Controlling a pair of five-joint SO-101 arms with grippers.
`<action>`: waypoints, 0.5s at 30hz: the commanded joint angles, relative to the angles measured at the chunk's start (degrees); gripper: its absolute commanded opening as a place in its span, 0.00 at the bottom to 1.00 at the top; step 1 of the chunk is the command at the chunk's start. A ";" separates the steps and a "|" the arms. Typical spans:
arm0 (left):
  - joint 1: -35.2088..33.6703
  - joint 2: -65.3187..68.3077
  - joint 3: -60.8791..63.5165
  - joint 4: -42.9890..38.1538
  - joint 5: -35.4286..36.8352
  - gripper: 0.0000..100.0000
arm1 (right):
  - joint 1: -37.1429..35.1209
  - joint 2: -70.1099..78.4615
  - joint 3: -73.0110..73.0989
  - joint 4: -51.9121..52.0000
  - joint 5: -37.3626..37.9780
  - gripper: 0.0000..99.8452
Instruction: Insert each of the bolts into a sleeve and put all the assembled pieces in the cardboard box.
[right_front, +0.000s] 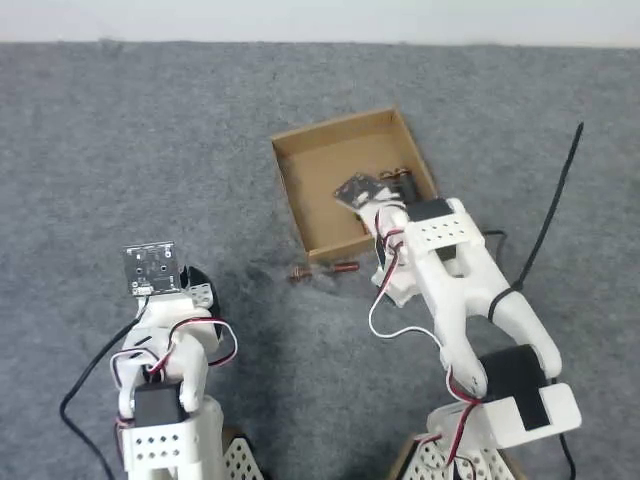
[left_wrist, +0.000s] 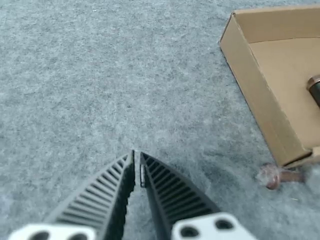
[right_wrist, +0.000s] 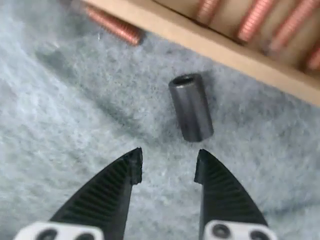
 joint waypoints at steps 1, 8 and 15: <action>-0.35 -0.97 -0.84 0.18 -0.35 0.01 | 2.24 -3.03 0.62 -3.56 6.68 0.15; -0.35 -0.97 -0.84 0.18 -0.35 0.01 | 4.88 -3.03 0.88 -7.16 14.59 0.15; -0.26 -0.97 -0.84 0.18 -0.35 0.01 | 3.03 -2.95 0.97 -7.08 15.47 0.15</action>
